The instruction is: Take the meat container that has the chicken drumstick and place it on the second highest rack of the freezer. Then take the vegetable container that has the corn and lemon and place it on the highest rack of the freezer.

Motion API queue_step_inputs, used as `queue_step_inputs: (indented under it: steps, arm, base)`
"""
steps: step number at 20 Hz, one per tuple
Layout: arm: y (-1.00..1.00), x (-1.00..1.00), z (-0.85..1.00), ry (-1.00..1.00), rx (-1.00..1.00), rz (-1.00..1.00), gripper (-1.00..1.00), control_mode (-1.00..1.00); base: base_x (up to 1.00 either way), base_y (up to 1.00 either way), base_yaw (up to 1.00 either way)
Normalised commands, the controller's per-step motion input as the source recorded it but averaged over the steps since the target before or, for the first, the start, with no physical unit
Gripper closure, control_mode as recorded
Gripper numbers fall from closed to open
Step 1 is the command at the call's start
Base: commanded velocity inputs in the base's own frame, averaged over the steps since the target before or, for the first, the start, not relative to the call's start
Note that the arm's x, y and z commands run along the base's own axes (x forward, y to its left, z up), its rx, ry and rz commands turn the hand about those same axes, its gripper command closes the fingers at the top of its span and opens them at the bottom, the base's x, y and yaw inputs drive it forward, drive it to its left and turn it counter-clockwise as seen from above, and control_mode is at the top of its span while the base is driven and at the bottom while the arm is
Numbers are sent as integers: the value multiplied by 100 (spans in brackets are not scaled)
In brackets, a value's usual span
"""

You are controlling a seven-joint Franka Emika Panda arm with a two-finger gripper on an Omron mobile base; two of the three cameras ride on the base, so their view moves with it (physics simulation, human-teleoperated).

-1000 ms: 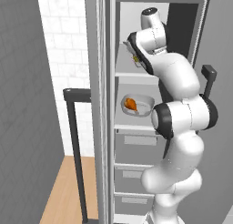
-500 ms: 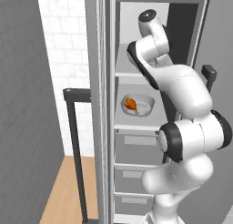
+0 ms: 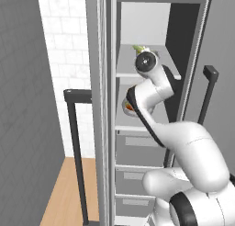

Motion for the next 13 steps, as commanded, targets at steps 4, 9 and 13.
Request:
queue_step_inputs:
  steps: [4, 9, 13]
  arm:
    - [34, -100, -99, -8, 0, 0, -100, -100]
    - [8, -100, -100, -3, 0, 0, -100, -100]
    - [-2, -100, -100, -6, 1, -2, -100, -100]
  base:
    - [0, 0, 0]
    - [0, 0, 0]
    - [0, 0, 0]
